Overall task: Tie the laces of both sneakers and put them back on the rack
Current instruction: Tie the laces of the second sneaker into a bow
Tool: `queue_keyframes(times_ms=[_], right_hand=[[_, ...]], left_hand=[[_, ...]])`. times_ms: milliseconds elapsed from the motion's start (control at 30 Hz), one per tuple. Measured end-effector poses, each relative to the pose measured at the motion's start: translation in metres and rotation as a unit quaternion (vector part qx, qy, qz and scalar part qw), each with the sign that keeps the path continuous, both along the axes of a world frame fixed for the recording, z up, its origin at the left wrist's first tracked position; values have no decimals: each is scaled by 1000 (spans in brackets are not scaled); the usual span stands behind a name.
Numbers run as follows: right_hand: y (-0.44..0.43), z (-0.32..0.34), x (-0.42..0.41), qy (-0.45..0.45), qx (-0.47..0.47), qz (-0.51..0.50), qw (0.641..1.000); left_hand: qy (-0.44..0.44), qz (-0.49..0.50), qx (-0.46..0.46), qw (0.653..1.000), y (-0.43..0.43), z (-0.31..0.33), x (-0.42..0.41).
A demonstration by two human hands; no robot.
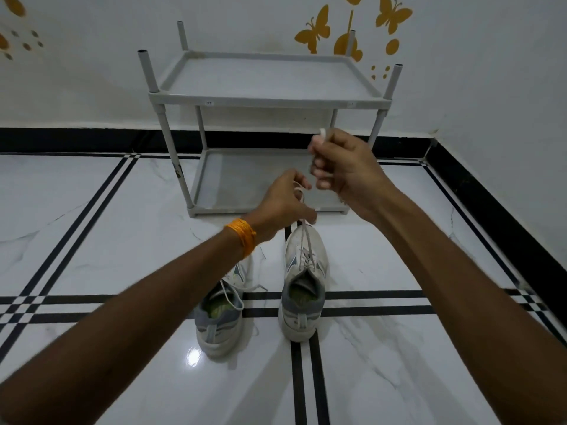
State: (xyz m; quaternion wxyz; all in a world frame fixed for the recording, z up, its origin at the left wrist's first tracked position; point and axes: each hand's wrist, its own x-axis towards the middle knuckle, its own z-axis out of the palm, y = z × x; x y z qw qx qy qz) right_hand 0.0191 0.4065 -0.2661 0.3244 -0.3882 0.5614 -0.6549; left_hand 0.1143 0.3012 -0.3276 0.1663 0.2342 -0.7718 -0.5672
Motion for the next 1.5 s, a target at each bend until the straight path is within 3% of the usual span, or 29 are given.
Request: queue_keyframes(times_ms=[133,300,400,433,467,500,567,600,633,733,833,933,1067,1133,1267,1367,1500], right_hand=[[-24,-2,1,-7,-6,-66,998],[-23,-22,-13,-192,-34,-137,971],[-23,-45,-21,-306,46,-201,930],[-21,-53,-22,-323,80,-205,920],[-19,-61,-24,-326,112,-198,918],[-17,-67,-24,-316,145,-182,920],[-9,-76,-21,-252,215,-152,931],[-5,-78,-20,-190,243,-152,939],[-1,-78,-17,-115,257,-167,945],[6,-69,-7,45,195,-223,954],[9,-56,4,68,146,-154,975],[13,-54,4,117,158,-133,972],[20,-57,-4,94,159,-85,979],[20,-58,-5,117,148,-88,978],[18,-59,-1,249,143,-124,950],[15,-61,2,322,132,-155,924],[16,-61,-7,296,149,-164,929]], left_hand=[[87,126,-285,946,13,-9,-11],[103,108,-414,898,9,-14,1],[109,44,-541,833,2,-17,4],[94,25,-543,834,3,-14,3],[64,11,-515,855,4,-9,1],[14,-5,-438,899,5,0,-2],[-93,-56,-143,984,3,16,-5],[-132,-70,-11,989,1,20,-5],[-142,-73,48,986,-1,19,-6],[-57,-32,4,998,-5,10,-4],[24,-46,-52,997,-4,2,-1],[25,-68,-63,995,-6,0,1],[27,-67,-151,986,-11,-4,5],[42,-57,-114,991,-12,-6,6],[37,-74,62,995,-12,-4,10],[25,-80,100,991,-13,-5,9],[29,-7,86,996,-19,-10,7]])
